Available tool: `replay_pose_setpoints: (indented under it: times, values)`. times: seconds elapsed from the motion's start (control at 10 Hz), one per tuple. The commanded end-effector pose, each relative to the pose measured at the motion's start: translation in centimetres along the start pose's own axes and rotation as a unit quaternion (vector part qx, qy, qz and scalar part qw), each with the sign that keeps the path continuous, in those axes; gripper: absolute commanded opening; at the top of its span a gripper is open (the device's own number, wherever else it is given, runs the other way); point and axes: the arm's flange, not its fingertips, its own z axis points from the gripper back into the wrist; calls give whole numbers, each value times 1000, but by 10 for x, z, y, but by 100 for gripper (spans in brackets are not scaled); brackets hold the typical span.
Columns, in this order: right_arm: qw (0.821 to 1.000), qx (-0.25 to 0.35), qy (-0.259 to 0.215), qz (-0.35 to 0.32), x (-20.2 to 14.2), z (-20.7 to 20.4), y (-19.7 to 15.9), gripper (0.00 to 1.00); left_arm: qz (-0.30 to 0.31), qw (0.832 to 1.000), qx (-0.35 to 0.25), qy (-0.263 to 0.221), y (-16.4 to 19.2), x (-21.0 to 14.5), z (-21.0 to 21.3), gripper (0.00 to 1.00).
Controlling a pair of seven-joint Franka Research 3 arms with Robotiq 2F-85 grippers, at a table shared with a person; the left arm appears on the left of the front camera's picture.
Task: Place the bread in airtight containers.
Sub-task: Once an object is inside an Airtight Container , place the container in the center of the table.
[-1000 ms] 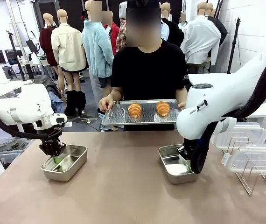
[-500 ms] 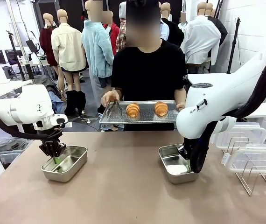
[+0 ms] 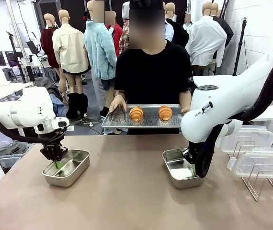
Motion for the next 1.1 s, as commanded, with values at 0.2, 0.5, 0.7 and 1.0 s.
replay_pose_setpoints:
  times: [0.2,0.5,0.7,1.0]
  values:
    - [996,3,-65,-66,-11,87,-6,0,40,998,50,-28,-54,-25,92,0]
    - [990,17,-65,-121,1,144,-13,0,97,991,72,-49,-78,-57,153,0]
    - [990,33,-63,-125,9,150,-17,0,134,988,62,-52,-82,-60,161,0]
    - [992,7,-73,-106,-4,154,-17,0,93,992,64,-52,-80,-60,167,0]
